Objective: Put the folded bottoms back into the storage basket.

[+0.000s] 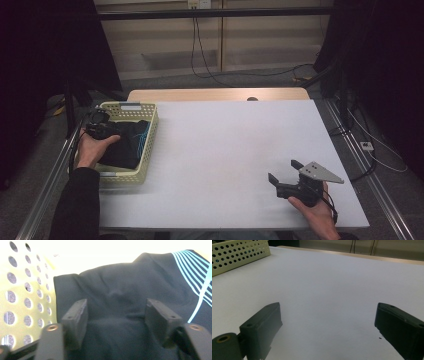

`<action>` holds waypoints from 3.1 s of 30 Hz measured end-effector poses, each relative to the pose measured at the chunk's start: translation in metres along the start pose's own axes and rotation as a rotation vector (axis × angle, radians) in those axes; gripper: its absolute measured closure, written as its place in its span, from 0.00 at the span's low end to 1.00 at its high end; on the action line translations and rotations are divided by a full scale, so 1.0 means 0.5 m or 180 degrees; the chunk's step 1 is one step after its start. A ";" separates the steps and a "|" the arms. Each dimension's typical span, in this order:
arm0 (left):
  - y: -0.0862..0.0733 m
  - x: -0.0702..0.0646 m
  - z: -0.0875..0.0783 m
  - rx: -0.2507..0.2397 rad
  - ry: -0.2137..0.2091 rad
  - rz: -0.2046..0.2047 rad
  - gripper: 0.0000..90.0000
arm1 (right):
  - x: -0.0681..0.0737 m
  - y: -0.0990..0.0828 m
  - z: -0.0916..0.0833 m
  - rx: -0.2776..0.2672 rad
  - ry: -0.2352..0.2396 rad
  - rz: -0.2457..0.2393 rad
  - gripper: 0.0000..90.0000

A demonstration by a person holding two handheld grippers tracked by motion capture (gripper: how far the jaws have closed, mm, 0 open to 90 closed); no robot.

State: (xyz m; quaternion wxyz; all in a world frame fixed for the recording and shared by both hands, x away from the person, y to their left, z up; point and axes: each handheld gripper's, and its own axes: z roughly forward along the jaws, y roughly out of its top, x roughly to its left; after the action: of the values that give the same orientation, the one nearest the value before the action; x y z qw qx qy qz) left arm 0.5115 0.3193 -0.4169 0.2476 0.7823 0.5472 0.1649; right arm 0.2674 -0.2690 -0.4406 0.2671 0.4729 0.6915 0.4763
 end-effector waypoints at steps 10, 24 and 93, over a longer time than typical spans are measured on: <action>-0.001 0.011 -0.014 -0.0108 -0.0099 -0.0044 0.12 | 0.000 0.000 0.001 0.0005 0.0001 0.0001 0.08; -0.026 0.041 -0.053 -0.0510 -0.0738 -0.0080 0.06 | 0.001 0.000 0.001 0.0000 0.0001 -0.0013 0.08; -0.156 -0.033 -0.260 -0.1498 -0.0079 0.0242 0.05 | -0.007 0.002 0.005 -0.0004 -0.0060 0.0094 0.08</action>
State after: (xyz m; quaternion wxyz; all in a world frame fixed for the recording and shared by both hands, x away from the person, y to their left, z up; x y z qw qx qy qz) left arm 0.3768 0.3527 -0.3539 0.4235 0.7250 0.4608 0.2875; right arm 0.2713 -0.2713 -0.4412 0.2668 0.4873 0.6816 0.4762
